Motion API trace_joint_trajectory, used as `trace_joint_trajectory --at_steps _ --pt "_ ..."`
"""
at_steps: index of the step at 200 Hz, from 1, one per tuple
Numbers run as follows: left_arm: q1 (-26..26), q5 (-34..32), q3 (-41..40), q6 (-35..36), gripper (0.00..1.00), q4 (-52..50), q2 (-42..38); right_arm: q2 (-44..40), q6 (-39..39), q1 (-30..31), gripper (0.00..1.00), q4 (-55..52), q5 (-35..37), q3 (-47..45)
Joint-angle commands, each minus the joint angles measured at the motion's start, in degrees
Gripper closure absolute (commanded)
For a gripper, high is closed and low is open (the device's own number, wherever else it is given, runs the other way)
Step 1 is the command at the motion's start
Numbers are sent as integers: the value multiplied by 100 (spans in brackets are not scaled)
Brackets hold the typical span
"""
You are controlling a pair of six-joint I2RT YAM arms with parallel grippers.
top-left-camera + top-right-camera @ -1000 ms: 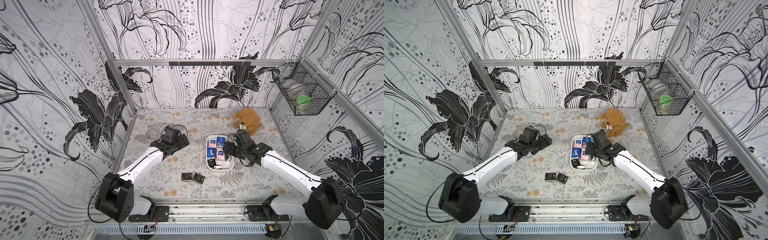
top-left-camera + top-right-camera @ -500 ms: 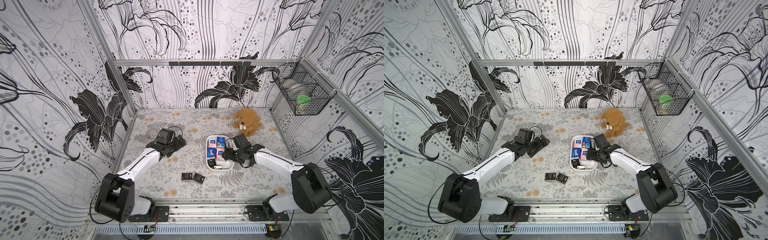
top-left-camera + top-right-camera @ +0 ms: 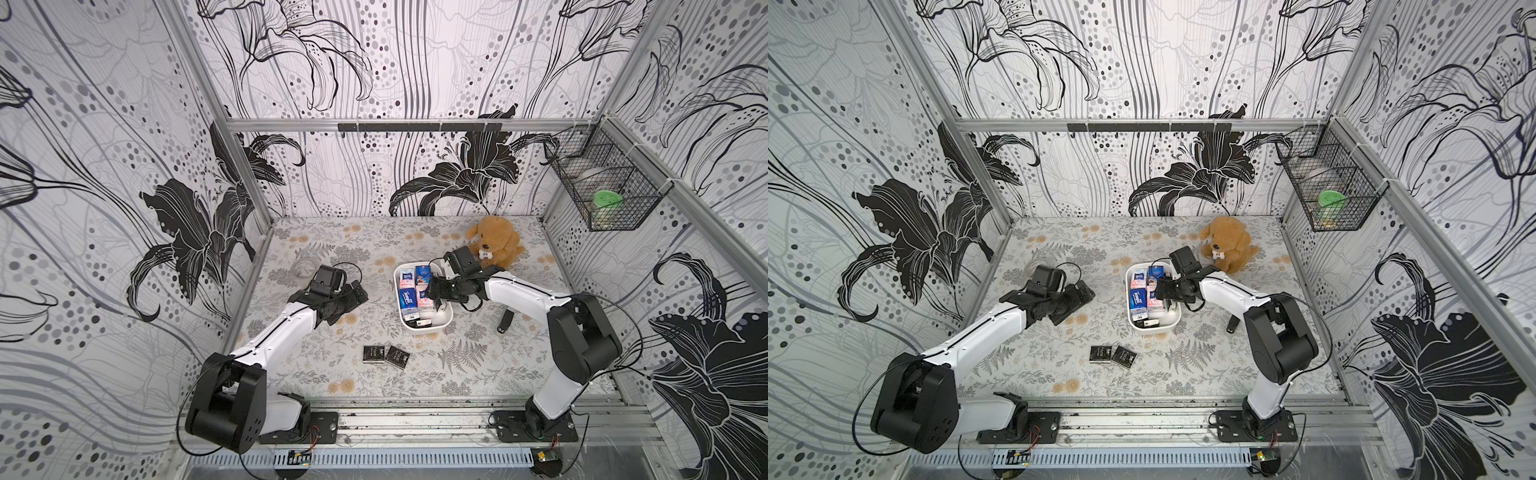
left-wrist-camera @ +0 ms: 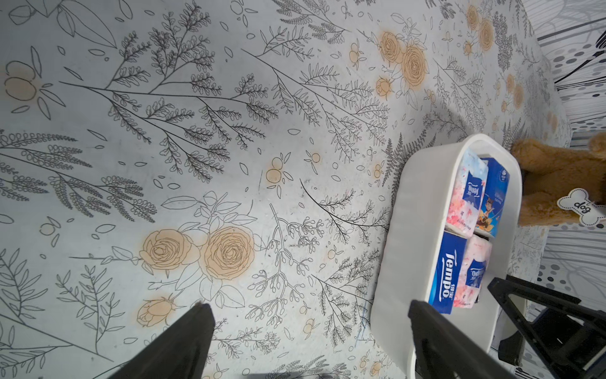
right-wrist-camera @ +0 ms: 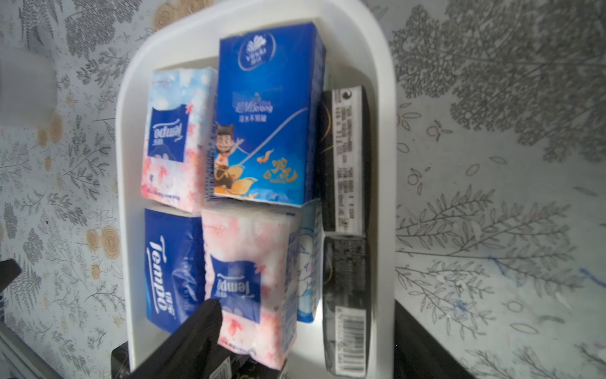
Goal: Put the pocket tissues into the storage box
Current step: Move the storage box to the center of the board, then pick up the pocket tissues from the center of the board.
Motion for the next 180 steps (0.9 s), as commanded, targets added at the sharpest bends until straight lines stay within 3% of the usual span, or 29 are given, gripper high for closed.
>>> trace_joint_trajectory --at_steps 1,38,92,142,180 --pt "218 -3 2 135 3 44 29 -252 -162 244 18 -645 637 229" --pt "829 495 -205 92 3 267 301 -653 -199 1146 18 -1376 1332 517" --pt "1329 729 -322 127 2 355 335 -991 308 2212 19 -1742 1403 272" --pt "1420 803 -264 162 2 280 263 -19 -350 3551 22 -2025 1138 903" --pt "1457 786 -247 234 2 236 193 687 -787 3868 21 -2380 1228 1396"
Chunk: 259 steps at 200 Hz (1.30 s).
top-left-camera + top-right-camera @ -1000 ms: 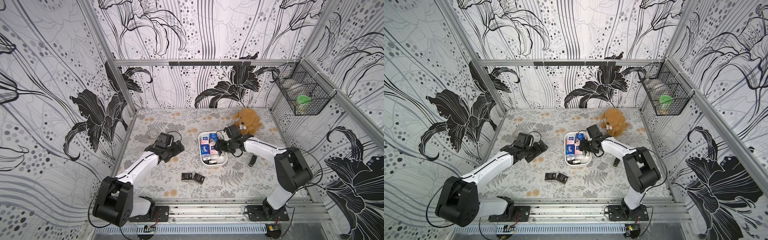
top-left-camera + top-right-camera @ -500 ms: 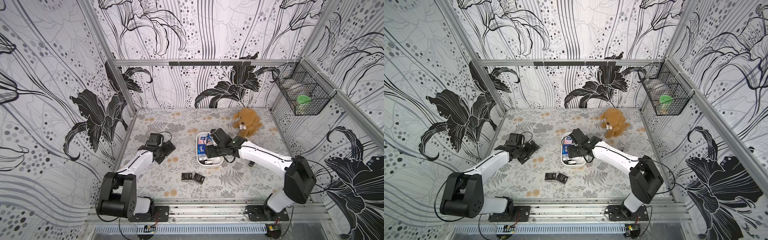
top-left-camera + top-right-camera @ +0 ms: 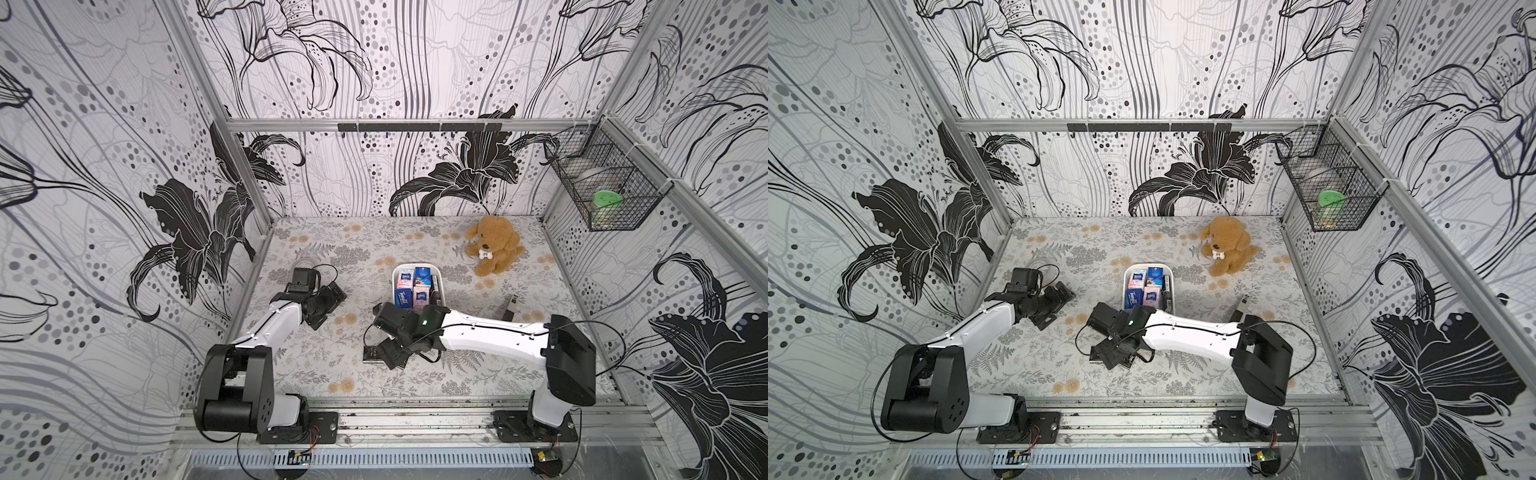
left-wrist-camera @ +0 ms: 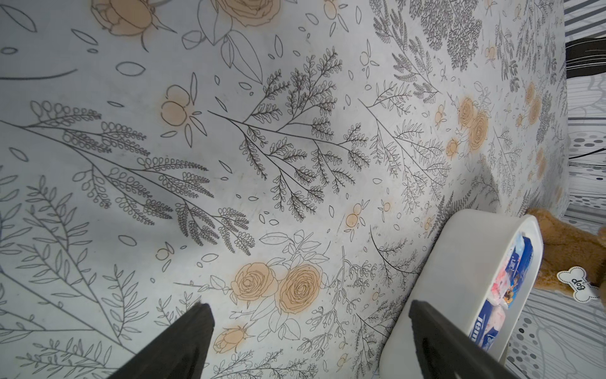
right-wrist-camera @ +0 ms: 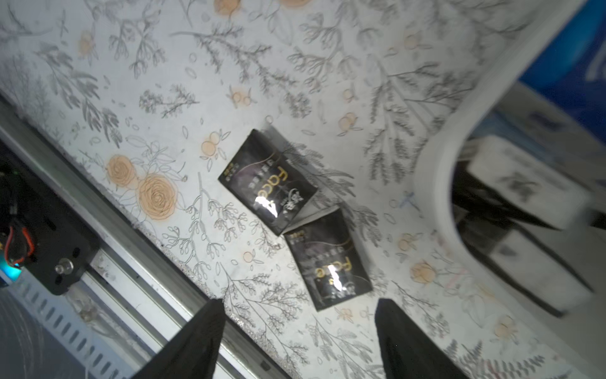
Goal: Put the pocket tissues into the storage box
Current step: Pick up the pocket tissues from the center of the board.
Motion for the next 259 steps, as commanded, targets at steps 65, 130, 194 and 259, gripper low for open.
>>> trace_joint_trajectory --at_steps 65,130,194,259 --pt "152 117 57 296 2 -45 -240 899 -1547 58 15 -892 690 613" --pt "196 188 48 246 2 -45 -284 1263 -1909 20 19 -694 569 646" --pt "196 255 57 193 1 -18 -280 1539 -2006 -50 49 -631 503 696" --pt "196 258 149 171 1 8 -188 697 -1217 -68 60 -200 355 571"
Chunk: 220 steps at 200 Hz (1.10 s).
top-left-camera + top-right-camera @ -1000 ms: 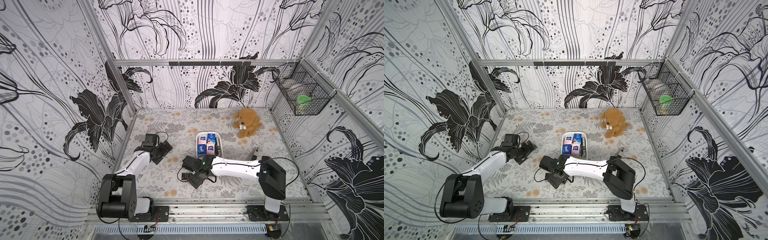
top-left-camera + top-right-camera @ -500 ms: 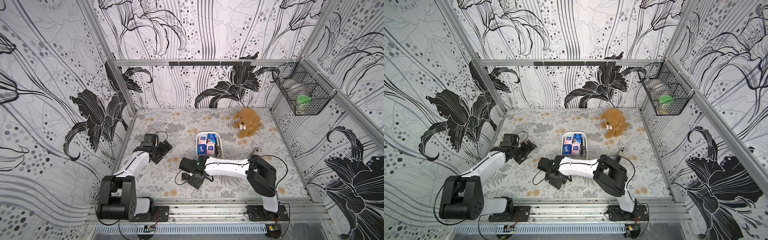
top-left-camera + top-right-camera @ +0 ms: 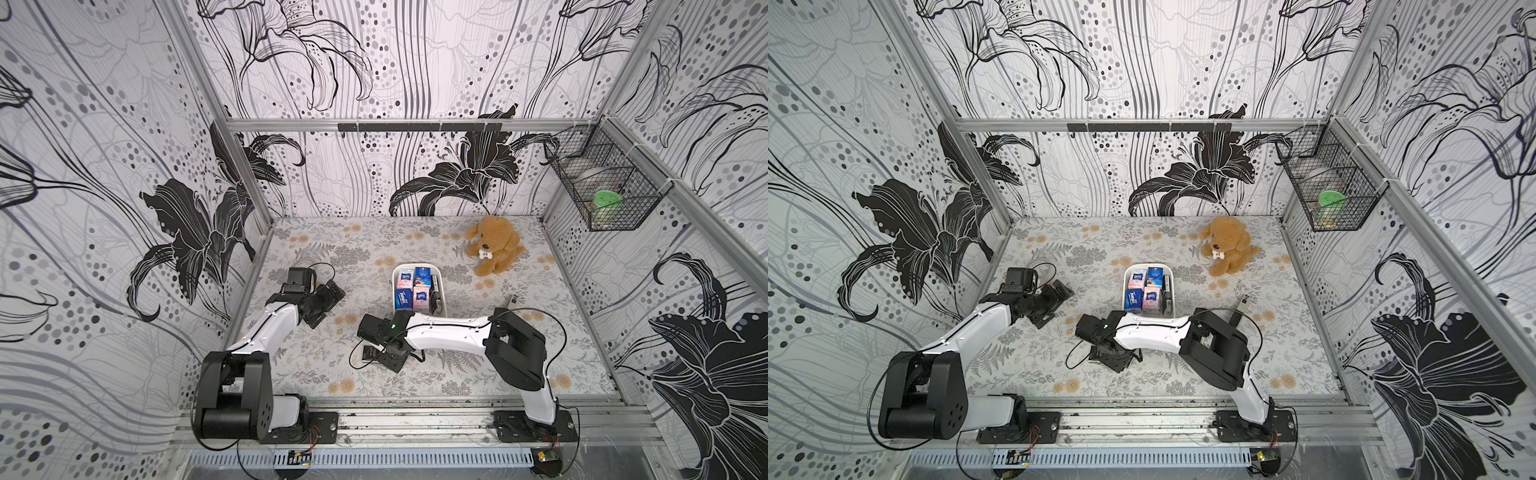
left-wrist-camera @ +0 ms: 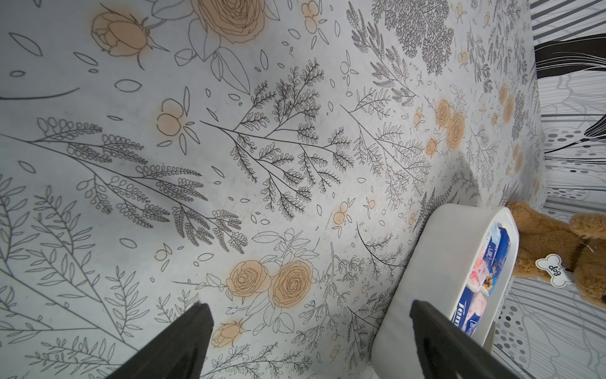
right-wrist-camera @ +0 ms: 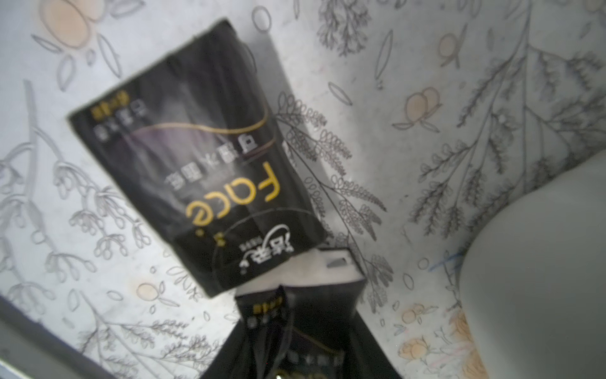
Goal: Put the pocket tissues into the storage box
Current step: Pick up the pocket tissues from the center of the board, then place the pocket tissues in the storage box.
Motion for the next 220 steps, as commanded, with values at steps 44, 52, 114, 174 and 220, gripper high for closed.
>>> trace_joint_trajectory --at_steps 44,52,114,174,220 --pt "38 35 160 -6 1 111 10 -1244 1997 -184 59 488 672 -202" --pt "39 63 150 -22 1 146 19 -1287 2257 -233 59 453 850 -194" --pt "30 312 -64 -137 0 366 -30 -1613 3993 -897 56 -198 1613 -344" --pt "23 381 -246 -139 0 446 -42 -2312 4090 -1435 55 470 1613 -1290" --pt "21 387 -193 -158 1 456 -15 -2105 3869 -1565 54 876 1813 -1280"
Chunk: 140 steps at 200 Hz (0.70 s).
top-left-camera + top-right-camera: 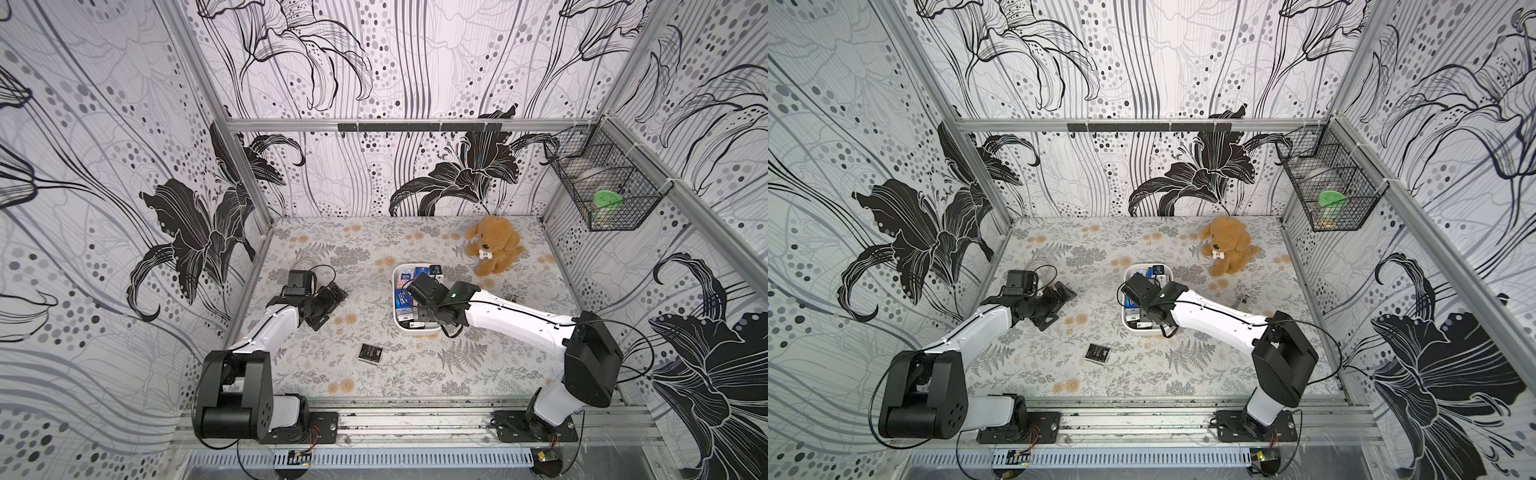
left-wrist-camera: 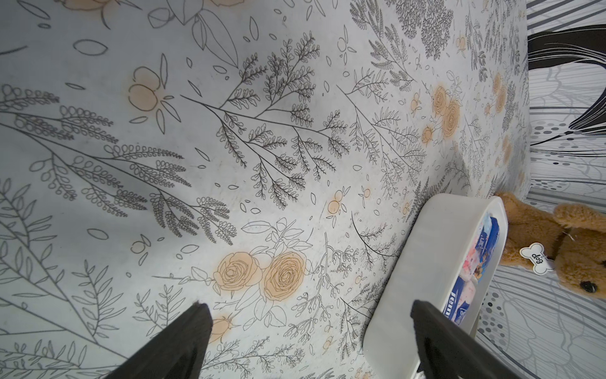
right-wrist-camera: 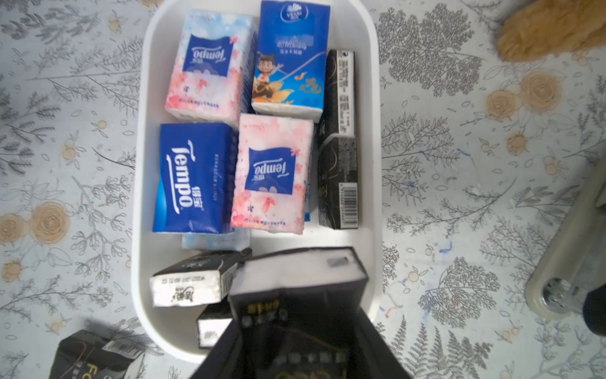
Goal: Put the pocket tissues into the storage box
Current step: Place the pocket tissues in the storage box.
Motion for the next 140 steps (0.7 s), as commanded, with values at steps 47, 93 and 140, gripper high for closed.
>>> trace_joint_trajectory --at_steps 47,93,140 --pt "21 29 -46 19 0 198 -61 523 -202 -126 52 446 76 123" --pt "21 50 -94 -23 1 260 -46 789 -281 -127 48 622 -120 292" --pt "21 76 -67 18 1 240 -13 491 -605 -130 23 697 -158 306"
